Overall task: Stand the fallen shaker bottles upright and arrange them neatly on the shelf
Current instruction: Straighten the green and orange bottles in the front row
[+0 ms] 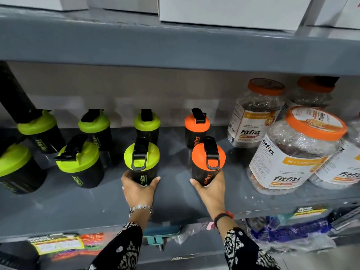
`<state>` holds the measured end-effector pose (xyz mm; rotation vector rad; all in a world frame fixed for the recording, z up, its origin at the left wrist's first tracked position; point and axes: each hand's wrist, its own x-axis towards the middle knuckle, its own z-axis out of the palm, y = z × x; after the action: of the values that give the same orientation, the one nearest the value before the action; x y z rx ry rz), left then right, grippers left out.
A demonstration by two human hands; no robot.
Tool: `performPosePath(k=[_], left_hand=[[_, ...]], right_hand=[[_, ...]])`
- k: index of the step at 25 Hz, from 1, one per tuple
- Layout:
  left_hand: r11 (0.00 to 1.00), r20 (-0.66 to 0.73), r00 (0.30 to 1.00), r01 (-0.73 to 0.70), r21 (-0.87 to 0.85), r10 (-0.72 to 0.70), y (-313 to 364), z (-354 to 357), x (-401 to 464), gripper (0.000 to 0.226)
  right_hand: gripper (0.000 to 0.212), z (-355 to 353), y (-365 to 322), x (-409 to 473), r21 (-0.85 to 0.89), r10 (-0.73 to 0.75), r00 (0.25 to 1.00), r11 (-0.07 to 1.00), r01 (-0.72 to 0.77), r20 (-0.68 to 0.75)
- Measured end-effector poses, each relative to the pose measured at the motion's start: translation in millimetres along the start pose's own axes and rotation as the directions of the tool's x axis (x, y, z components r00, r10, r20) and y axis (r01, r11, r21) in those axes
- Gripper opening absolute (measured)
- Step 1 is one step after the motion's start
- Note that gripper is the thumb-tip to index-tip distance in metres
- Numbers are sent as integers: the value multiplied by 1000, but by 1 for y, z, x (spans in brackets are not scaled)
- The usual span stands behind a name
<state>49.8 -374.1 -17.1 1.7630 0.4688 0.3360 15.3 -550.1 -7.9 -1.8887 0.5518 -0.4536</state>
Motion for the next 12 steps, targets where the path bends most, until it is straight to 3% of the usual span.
performPosePath(k=[4, 12], left_hand=[[998, -22, 999, -39, 38, 40, -1, 0, -2, 64], [992, 43, 993, -109, 62, 106, -5, -18, -16, 65]], right_hand=[[70, 0, 3, -2, -22, -16, 999, 1000, 15, -30], [61, -5, 9, -16, -31, -30, 999, 999, 29, -26]])
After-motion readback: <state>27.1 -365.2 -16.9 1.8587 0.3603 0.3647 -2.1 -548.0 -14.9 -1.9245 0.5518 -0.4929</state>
